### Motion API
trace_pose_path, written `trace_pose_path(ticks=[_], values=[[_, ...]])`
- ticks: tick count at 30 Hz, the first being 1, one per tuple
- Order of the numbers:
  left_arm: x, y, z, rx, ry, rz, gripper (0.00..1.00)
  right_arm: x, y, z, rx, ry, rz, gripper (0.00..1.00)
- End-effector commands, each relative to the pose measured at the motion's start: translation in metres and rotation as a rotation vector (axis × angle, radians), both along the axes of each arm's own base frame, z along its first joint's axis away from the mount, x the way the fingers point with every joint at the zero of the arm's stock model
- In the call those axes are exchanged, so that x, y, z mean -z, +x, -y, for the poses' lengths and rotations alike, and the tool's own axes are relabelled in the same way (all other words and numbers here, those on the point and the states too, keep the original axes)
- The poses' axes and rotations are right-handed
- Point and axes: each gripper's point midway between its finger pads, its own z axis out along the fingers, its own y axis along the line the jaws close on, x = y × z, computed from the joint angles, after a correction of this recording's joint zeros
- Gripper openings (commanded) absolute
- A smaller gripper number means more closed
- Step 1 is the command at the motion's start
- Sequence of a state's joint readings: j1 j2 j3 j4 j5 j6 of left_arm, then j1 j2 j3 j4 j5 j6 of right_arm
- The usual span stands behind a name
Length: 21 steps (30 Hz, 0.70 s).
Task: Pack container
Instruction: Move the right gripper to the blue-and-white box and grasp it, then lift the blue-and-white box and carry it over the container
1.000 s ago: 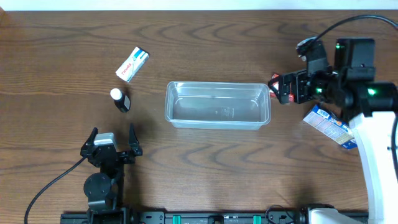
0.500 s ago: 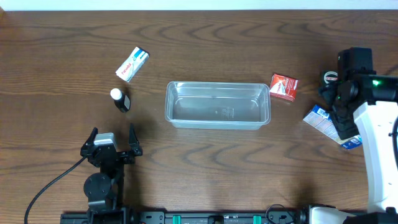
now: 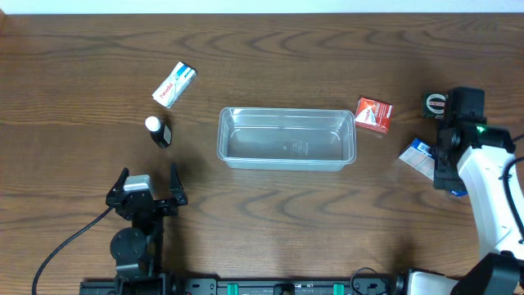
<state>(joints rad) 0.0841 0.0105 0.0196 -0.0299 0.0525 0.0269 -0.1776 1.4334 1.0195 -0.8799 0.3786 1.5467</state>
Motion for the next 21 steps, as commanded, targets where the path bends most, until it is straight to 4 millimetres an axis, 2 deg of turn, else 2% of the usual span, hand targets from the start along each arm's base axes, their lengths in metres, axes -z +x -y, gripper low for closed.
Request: trace_pose_path(ticks=[1, 6, 8, 12, 14, 15, 18, 21], values=[[0.016, -0.001, -0.002, -0.012, 0.000, -0.048, 0.98, 0.011, -0.005, 0.008, 0.041, -0.009, -0.003, 0.99], [0.016, -0.001, -0.002, -0.012, -0.001, -0.049, 0.98, 0.024, 0.001, 0.006, -0.015, -0.005, 0.017, 0.99], [0.016, -0.001, -0.002, -0.012, -0.001, -0.049, 0.98, 0.030, 0.003, 0.006, -0.037, -0.011, 0.024, 0.95], [0.016, -0.001, -0.002, -0.012, 0.000, -0.048, 0.98, 0.035, 0.004, 0.007, -0.080, -0.025, 0.020, 0.79], [0.016, -0.001, -0.002, -0.012, 0.000, -0.048, 0.98, 0.035, 0.005, 0.007, -0.102, -0.029, 0.011, 0.61], [0.016, -0.001, -0.002, -0.012, 0.000, -0.048, 0.98, 0.035, 0.005, 0.006, -0.113, -0.029, 0.007, 0.56], [0.016, -0.001, -0.002, -0.012, 0.000, -0.048, 0.98, 0.035, 0.006, 0.005, -0.162, -0.031, -0.011, 0.48], [0.016, -0.001, -0.002, -0.012, 0.000, -0.048, 0.98, 0.034, 0.012, 0.003, -0.282, -0.049, -0.034, 0.40]])
